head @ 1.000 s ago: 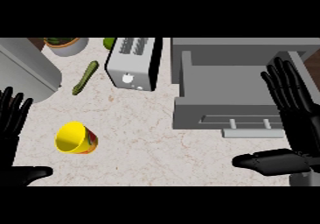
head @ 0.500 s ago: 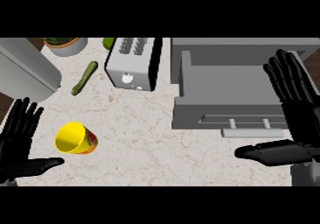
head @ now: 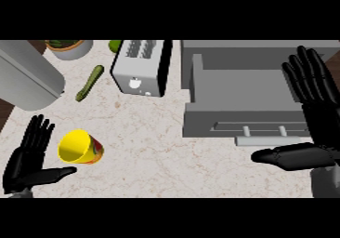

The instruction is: Pick up the cup, place it into the drawer and close the drawer

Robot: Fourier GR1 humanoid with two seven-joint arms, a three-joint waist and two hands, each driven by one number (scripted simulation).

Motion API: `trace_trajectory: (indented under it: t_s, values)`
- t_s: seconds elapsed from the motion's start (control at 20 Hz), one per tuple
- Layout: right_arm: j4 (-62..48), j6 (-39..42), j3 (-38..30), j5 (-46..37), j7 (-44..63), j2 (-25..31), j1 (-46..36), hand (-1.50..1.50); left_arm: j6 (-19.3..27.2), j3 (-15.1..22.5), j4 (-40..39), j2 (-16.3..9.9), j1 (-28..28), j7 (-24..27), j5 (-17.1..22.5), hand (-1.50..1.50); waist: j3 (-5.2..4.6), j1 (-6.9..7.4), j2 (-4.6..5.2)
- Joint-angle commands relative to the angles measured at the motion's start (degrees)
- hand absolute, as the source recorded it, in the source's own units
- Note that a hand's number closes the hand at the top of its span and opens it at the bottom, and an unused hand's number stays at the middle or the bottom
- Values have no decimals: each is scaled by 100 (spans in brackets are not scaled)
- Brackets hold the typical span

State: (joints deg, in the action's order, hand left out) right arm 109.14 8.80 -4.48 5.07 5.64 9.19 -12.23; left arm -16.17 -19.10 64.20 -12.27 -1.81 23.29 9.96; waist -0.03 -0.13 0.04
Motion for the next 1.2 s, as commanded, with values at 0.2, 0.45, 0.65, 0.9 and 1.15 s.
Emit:
trace_trajectory:
  t_s: [0.2,0.45,0.65,0.9,1.15]
  values:
    - [-126,107,-103,53,-36,67,-153,-150,-198,-226,-2736,-477,-867,1784,-500,-150,-5,-33,13]
    - [-6,-18,-76,22,216,9,-211,-150,-125,-108,-3833,-505,-1220,2614,-749,-150,-4,-27,6]
    - [-264,363,-285,261,-157,198,-111,-150,-200,-257,-4662,-657,-1578,3243,-755,-150,-7,-50,16]
    - [-343,239,-443,319,17,242,-388,-150,136,-180,-5144,-423,-1742,3719,-908,-150,-11,-58,25]
    - [-205,273,-341,264,85,218,-198,-150,79,-178,-5196,-498,-2040,3597,-894,-150,-12,-75,25]
